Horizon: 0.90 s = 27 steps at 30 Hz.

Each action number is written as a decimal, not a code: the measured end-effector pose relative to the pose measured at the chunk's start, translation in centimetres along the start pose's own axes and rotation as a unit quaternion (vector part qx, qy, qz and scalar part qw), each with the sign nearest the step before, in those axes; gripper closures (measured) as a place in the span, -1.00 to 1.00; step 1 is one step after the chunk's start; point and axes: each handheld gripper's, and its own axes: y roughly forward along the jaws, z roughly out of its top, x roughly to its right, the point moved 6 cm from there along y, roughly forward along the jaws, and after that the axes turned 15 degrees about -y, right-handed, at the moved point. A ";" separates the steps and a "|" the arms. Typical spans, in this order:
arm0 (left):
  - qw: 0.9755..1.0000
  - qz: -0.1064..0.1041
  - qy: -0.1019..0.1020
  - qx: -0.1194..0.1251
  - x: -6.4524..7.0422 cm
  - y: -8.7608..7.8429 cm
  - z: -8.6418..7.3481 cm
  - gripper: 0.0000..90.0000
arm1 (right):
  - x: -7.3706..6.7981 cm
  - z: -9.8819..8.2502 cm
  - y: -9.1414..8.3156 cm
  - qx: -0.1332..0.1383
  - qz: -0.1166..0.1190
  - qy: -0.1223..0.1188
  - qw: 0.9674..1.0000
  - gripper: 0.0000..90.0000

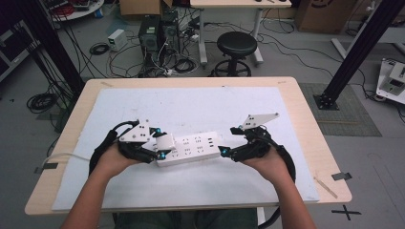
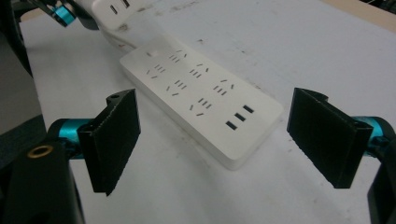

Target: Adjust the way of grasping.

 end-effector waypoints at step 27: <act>0.998 -0.002 0.055 0.032 3.3 2.6 0.0 -0.06 | -3.4 2.0 5.4 0.048 0.136 0.096 0.985 -0.61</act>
